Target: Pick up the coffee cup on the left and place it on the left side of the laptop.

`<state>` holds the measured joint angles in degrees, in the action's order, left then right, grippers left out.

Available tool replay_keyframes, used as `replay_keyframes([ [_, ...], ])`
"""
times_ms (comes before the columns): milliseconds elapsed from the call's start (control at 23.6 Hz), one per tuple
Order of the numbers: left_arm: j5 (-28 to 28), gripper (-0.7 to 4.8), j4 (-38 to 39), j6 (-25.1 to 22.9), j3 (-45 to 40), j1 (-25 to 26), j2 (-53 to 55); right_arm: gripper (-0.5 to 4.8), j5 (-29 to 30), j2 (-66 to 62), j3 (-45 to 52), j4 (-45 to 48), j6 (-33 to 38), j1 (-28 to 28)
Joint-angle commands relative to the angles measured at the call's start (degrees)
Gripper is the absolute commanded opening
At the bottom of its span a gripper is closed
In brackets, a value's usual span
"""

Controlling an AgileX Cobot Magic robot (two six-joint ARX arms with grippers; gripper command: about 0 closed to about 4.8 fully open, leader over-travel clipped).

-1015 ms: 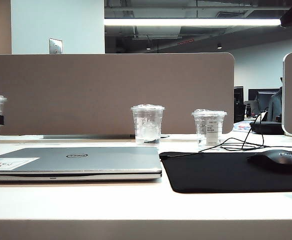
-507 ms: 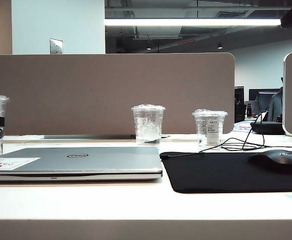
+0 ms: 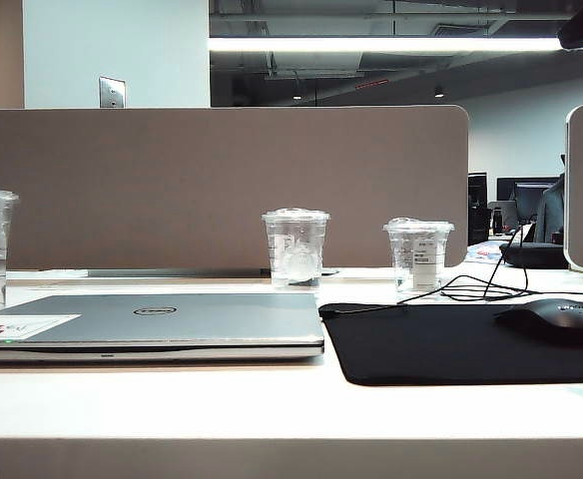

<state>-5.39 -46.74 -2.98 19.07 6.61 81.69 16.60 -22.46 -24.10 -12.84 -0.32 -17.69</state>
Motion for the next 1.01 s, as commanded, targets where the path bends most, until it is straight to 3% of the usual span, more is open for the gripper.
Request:
replay_keyframes([
  [42, 1.1, 3.09, 9.9, 0.0, -0.1, 0.0, -7.7, -0.02, 0.1, 0.1, -0.4, 1.2, -0.2, 0.0],
  [169, 1.2, 1.88, 16.8, 0.0, -0.1, 0.0, -14.4, -0.02, 0.1, 0.1, -0.4, 1.2, -0.2, 0.0],
  [211, 1.3, 1.11, 20.2, 0.0, -0.1, 0.0, -17.3, -0.02, 0.2, 0.1, -0.4, 1.1, -0.2, 0.0],
  [338, 1.2, -0.06, 26.1, 0.0, -0.1, 0.0, -22.9, -0.02, 0.3, 0.2, -0.4, 1.1, -0.2, 0.0],
  [677, -3.0, -0.06, 38.3, 2.9, -0.1, 0.0, -42.6, -0.02, -0.2, 0.2, -0.4, 1.8, -0.2, 0.0],
  [846, -3.0, -0.06, 43.5, 5.2, -0.1, 0.0, -51.3, -0.01, -8.0, 0.2, -0.4, 3.9, -0.2, 0.0],
  [1015, -2.7, -0.06, 47.7, 5.1, -0.1, 0.0, -57.5, -0.01, -10.5, 0.2, -0.4, 3.8, -0.2, 0.0],
])
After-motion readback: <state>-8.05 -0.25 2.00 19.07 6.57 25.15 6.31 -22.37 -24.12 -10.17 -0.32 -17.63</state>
